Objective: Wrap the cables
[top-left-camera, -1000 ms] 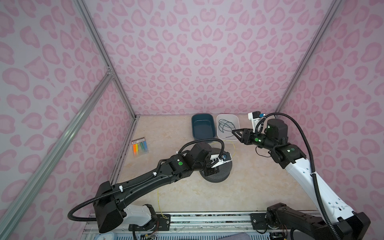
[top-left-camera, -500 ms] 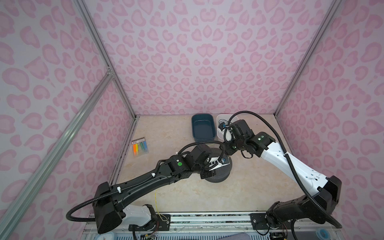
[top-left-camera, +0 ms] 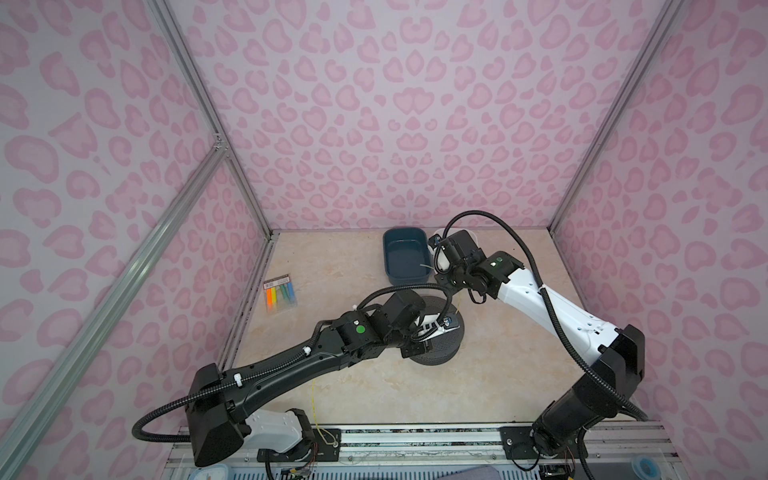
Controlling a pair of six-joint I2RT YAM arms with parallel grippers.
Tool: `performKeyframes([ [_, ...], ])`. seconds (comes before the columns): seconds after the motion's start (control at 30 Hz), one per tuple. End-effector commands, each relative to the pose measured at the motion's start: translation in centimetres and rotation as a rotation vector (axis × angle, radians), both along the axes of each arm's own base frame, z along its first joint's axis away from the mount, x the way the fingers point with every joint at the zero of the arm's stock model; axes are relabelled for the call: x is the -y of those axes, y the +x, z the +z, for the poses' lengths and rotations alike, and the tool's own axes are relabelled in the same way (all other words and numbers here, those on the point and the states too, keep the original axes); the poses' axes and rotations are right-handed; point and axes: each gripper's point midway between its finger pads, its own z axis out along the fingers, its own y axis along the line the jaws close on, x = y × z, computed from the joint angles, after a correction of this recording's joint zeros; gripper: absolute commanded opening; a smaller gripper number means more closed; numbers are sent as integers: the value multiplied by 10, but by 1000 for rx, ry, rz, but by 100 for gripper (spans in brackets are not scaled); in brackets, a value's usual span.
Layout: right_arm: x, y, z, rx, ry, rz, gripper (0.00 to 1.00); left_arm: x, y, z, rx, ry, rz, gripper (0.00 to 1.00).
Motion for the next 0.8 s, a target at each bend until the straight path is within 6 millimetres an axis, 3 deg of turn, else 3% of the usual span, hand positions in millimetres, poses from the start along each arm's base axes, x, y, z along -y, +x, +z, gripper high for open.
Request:
performKeyframes([
  [0.0, 10, 22, 21, 91, 158, -139, 0, -4, 4, -2, 13, -3, 38, 4],
  [0.17, 31, 29, 39, 145, 509, -270, 0, -10, 23, -6, 66, -30, 156, 4],
  [0.23, 43, 33, 59, 198, 720, -299, 0, -14, 34, -9, 99, -43, 227, 4],
  [0.4, 87, 34, 87, 335, 1120, -434, 0, -13, 45, -10, 103, -139, 334, 4],
  [0.6, 102, 31, 103, 401, 1394, -497, 0, 0, 47, -3, 68, -300, 368, 3],
  [0.77, 110, 33, 114, 426, 1552, -504, 0, 8, 45, -16, 39, -297, 367, 3],
])
